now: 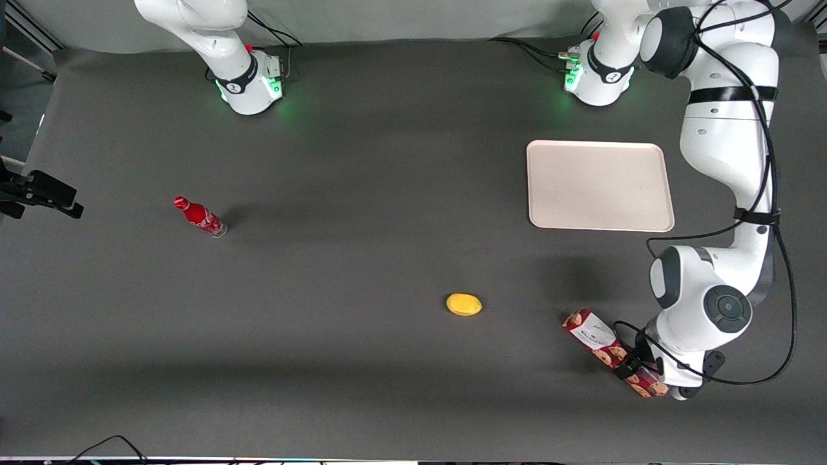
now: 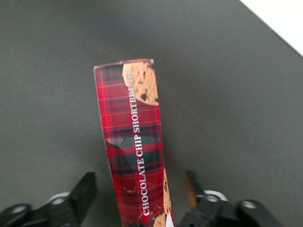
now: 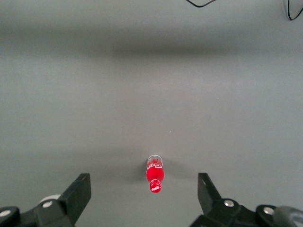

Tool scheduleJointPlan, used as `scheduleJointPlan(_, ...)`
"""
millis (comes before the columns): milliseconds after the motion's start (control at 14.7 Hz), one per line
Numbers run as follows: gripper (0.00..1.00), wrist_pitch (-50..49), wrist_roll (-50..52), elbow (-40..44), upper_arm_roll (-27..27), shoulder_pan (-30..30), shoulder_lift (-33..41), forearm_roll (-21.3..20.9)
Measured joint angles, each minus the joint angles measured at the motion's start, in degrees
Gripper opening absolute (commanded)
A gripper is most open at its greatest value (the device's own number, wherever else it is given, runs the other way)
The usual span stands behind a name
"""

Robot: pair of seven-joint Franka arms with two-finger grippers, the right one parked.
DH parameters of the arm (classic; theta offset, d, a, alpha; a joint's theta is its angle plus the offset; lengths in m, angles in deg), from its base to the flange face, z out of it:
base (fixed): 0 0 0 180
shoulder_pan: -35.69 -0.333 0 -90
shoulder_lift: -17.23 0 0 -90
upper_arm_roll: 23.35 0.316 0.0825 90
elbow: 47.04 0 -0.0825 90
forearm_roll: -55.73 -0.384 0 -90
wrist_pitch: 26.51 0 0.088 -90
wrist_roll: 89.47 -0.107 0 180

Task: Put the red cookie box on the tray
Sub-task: 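Close the left gripper on the end of the cookie box, then lift the cookie box upright with the left gripper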

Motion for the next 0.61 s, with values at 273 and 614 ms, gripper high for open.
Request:
scheduleJointPlan(273,0.00,0.0,0.0,-0.4,-0.1,0.2,-0.8,-0.9)
scheduleJointPlan(614,0.00,-2.1,0.0,0.6,-0.1,0.2,-0.2,-1.0)
